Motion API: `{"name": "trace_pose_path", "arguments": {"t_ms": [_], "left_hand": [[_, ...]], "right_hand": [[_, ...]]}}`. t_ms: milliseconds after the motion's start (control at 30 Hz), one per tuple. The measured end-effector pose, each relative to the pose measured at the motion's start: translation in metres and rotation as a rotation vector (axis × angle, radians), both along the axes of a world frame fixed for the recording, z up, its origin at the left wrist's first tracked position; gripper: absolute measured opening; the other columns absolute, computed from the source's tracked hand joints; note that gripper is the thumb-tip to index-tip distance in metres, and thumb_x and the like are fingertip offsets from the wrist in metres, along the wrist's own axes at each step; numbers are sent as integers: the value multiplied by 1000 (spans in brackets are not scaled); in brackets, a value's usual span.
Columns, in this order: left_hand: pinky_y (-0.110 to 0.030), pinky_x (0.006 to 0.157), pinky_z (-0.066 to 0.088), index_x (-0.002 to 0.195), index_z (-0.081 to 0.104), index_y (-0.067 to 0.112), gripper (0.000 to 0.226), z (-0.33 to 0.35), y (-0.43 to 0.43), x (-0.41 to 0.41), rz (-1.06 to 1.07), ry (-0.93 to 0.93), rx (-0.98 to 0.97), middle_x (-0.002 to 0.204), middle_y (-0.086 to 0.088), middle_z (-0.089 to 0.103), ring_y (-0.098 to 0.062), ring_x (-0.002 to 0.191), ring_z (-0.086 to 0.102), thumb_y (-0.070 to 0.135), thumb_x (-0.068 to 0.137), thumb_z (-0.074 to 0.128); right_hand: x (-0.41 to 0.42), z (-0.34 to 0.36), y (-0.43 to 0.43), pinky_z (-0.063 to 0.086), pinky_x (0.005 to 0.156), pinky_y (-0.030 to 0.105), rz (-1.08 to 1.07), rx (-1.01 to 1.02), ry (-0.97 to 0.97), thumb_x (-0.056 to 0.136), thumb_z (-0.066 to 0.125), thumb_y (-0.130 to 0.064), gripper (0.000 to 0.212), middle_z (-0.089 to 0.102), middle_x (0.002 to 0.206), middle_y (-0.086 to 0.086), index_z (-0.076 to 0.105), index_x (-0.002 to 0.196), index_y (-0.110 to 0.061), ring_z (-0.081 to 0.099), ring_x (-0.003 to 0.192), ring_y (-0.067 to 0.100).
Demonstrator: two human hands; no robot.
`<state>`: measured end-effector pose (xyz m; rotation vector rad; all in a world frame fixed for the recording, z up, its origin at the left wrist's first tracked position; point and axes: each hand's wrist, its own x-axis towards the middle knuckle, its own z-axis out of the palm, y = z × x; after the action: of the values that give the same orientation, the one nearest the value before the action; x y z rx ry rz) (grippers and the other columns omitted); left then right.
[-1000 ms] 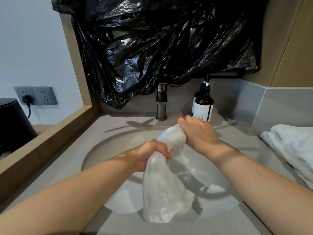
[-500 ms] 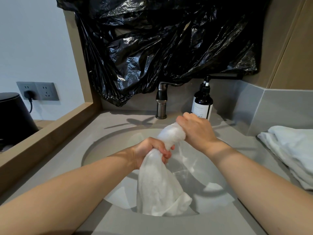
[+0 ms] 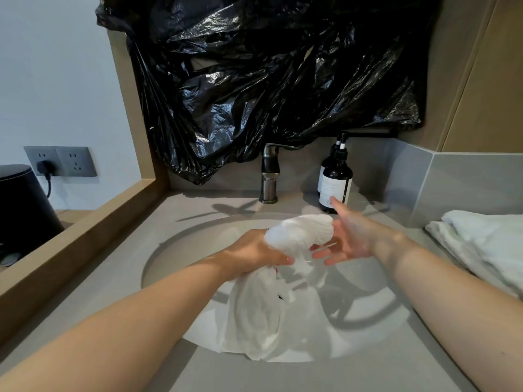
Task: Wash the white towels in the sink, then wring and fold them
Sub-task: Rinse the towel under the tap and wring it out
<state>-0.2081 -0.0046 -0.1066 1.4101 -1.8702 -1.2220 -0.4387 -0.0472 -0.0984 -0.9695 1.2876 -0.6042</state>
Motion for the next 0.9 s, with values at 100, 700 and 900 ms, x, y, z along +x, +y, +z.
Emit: {"name": "trace_pose_path", "arguments": {"t_ms": [100, 700, 900], "left_hand": [[-23, 69, 53, 106, 62, 30, 44, -3, 1, -5, -3, -205, -165, 87, 10, 66, -3, 72, 61, 34, 70, 86], [-26, 68, 50, 88, 63, 19, 46, -4, 10, -15, 15, 149, -20, 75, 6, 65, -11, 69, 63, 59, 96, 41], [-22, 53, 47, 92, 61, 11, 67, -1, 12, -12, -149, 339, 381, 60, -1, 57, -11, 51, 55, 71, 88, 30]], "right_hand": [[10, 2, 3, 58, 63, 35, 73, 82, 19, 81, 19, -85, 98, 67, 113, 24, 60, 124, -8, 70, 92, 40], [61, 19, -1, 43, 68, 34, -645, -560, 291, 85, 51, -14, 21, 55, 67, 9, 51, 65, -10, 55, 76, 32], [63, 9, -7, 40, 65, 33, -632, -602, 276, 81, 51, -7, 14, 52, 70, 26, 56, 68, -2, 49, 70, 26]]}}
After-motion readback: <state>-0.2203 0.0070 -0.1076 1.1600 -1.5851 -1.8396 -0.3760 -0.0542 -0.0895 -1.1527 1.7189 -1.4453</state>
